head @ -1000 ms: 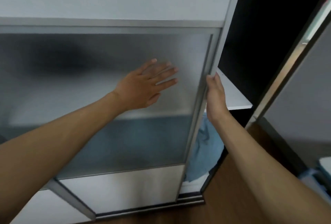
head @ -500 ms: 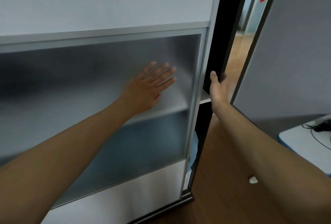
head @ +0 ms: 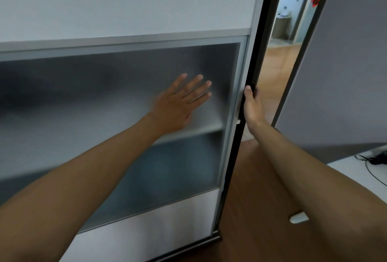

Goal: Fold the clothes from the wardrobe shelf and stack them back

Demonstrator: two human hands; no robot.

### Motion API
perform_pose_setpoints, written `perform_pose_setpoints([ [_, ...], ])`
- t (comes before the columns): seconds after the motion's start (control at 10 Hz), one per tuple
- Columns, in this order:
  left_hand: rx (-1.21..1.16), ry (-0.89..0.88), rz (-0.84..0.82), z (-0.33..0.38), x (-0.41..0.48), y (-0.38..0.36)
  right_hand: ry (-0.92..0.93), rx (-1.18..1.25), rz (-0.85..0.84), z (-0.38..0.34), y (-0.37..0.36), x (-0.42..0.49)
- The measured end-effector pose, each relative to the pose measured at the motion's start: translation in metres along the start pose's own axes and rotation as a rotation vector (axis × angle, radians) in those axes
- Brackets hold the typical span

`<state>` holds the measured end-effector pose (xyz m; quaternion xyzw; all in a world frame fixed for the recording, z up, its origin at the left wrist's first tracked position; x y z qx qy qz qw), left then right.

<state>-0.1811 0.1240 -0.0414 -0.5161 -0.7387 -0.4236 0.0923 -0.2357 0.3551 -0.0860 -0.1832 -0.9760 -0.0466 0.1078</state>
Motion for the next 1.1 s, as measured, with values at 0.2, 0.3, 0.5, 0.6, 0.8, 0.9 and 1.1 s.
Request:
perform_pose_setpoints([
  [0.2,0.028,0.017,0.019,0.014,0.014,-0.003,0.034,-0.004,-0.048,0.011,0.005,0.009],
  [0.3,0.059,0.022,0.014,0.023,0.021,-0.004,0.042,0.023,-0.071,0.015,0.007,0.009],
  [0.5,0.080,0.023,-0.039,0.035,0.036,-0.005,0.149,-0.091,-0.128,0.017,0.011,0.009],
  [0.6,0.096,0.027,-0.055,0.040,0.043,-0.004,0.155,-0.100,-0.105,0.016,0.013,0.009],
  [0.8,0.088,-0.009,-0.138,0.046,0.050,-0.004,0.136,-0.086,-0.034,0.017,0.022,0.012],
  [0.9,0.039,-0.030,-0.224,0.046,0.042,-0.001,0.057,-0.072,-0.021,0.022,0.026,0.011],
  [1.1,-0.044,0.055,-0.296,0.045,0.003,0.014,0.104,0.000,0.027,0.021,0.008,-0.048],
])
Point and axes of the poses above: each hand's wrist, its own x-axis towards the middle knuckle, its own y-axis out of the back of the hand, z = x × y, the point moved 5 cm from there along x, towards the middle knuckle, and after that the axes turned 6 degrees about y, right-handed, at the moved point
